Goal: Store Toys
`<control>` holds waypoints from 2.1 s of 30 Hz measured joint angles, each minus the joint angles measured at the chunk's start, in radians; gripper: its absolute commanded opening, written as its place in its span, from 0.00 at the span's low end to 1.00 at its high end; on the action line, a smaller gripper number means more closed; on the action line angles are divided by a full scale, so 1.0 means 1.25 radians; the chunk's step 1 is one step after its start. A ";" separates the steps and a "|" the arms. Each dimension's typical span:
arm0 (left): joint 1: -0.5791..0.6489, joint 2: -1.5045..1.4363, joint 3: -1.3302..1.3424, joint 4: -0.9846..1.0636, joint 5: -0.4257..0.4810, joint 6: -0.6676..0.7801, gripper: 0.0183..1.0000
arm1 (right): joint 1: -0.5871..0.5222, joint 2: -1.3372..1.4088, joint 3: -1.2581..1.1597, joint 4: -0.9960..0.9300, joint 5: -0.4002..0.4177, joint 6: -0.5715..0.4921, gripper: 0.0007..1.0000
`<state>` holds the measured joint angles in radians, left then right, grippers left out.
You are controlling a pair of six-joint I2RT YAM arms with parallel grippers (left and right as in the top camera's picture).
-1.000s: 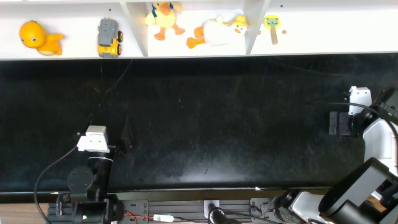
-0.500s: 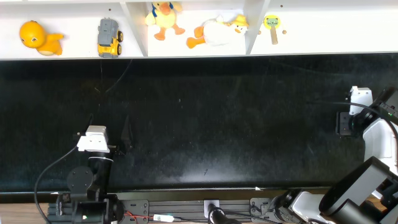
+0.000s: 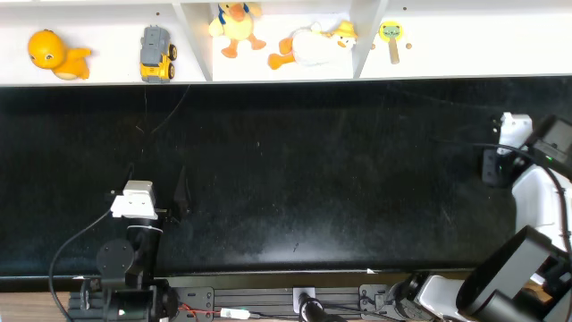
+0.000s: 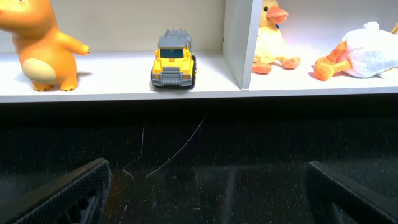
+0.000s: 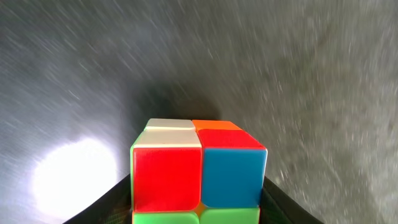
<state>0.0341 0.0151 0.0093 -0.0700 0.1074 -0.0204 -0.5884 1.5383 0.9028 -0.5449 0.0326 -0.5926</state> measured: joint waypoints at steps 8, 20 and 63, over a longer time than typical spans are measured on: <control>0.000 0.000 0.000 0.000 0.000 0.000 1.00 | 0.112 -0.018 0.067 0.005 -0.002 0.093 0.52; 0.000 0.000 0.000 0.000 0.000 0.000 1.00 | 0.134 0.024 0.302 0.007 -0.002 0.187 0.52; 0.000 0.000 0.000 -0.001 0.000 0.000 1.00 | 0.239 -0.247 -0.067 0.105 0.052 0.349 1.00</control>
<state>0.0341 0.0147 0.0097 -0.0711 0.1074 -0.0204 -0.2901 1.2293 0.8185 -0.4133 0.0975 -0.1570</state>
